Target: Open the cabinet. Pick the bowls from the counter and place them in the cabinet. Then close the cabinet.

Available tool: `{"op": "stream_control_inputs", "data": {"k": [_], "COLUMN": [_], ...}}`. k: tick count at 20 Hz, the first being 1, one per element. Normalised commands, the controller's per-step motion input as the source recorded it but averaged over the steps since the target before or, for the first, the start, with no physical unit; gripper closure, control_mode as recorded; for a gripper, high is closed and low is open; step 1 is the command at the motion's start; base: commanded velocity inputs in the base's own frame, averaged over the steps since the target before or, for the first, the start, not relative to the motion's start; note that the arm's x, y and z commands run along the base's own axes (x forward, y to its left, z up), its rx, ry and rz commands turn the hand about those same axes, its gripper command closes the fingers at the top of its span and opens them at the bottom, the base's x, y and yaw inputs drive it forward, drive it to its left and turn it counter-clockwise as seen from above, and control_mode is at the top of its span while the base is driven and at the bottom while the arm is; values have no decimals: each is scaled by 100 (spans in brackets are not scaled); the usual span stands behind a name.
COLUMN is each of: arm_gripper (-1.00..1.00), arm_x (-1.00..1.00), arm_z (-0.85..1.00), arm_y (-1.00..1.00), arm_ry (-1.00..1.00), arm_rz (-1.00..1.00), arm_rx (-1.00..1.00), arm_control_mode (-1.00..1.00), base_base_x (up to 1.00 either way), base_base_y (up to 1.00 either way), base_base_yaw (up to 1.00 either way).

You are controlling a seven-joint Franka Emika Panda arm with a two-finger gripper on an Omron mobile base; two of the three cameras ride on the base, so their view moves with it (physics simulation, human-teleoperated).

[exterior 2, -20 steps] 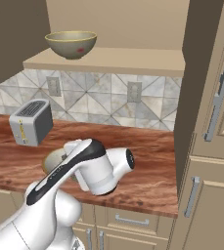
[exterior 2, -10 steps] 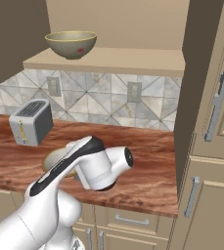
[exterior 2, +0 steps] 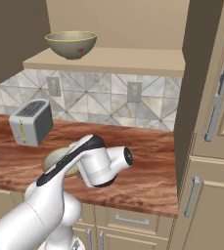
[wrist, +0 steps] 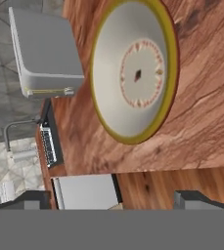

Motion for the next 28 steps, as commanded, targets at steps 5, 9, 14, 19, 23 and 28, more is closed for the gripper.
{"op": "stream_control_inputs", "data": {"k": [5,9,14,19,23,28], "arm_gripper": [-100,-100,-100,-100,-100,-100], "arm_x": [29,31,27,13,2,2], "arm_z": [-21,-16,-9,-7,-16,-24], "arm_y": [5,4,-3,-23,-19,-3], "arm_ry": [0,0,-1,-1,-2,-2], "arm_rz": [0,-2,0,0,0,0], "arm_rx": [-3,-7,-2,0,0,0], "arm_control_mode": [-100,-100,-100,-100,-100,-100], "base_base_x": [0,0,0,0,0,0], "base_base_y": [0,0,0,0,0,0], "base_base_yaw": [0,0,0,0,0,0]}}
